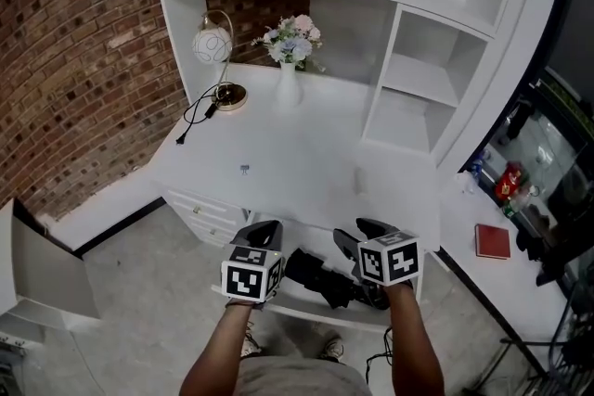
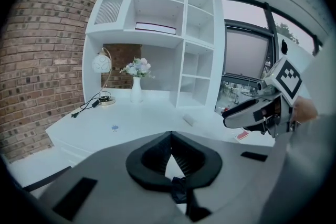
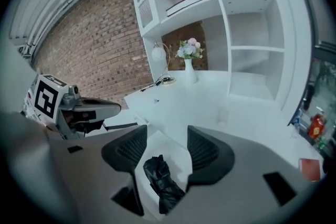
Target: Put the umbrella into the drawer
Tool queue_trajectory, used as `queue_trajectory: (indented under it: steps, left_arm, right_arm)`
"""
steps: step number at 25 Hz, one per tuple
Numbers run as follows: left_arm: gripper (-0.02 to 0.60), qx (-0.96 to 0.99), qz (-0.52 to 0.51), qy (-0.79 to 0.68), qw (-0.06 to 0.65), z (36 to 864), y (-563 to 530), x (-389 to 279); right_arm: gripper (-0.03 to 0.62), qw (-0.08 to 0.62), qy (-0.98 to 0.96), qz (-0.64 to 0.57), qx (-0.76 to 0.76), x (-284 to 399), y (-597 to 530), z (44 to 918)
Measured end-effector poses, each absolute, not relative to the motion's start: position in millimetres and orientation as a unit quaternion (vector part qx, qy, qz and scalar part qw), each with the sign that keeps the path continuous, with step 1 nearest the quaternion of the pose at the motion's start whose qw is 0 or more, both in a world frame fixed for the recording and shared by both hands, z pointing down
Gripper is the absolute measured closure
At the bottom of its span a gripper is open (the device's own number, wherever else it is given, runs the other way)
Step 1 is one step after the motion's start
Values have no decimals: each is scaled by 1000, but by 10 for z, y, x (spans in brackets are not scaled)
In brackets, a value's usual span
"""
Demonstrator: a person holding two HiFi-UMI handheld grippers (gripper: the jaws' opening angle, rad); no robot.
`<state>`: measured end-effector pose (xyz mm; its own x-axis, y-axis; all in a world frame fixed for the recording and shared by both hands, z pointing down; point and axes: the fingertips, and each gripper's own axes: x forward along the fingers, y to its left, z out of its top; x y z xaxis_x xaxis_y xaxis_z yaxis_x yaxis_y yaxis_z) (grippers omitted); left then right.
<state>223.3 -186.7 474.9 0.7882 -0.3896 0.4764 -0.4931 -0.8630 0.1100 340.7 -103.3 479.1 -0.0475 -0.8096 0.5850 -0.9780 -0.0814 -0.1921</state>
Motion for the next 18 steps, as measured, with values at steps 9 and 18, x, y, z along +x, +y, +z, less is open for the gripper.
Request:
queue_trajectory:
  steps: [9,18]
  left_arm:
    - [588,944,207,-235,98,4540,-1863,2283]
    - [588,940,196,-261,93,4436,-1954,2125]
  right_arm:
    - [367,104,-666,237,700,3408,-954,4343]
    - [441,139,-677,170,702,3268,-1067,4188]
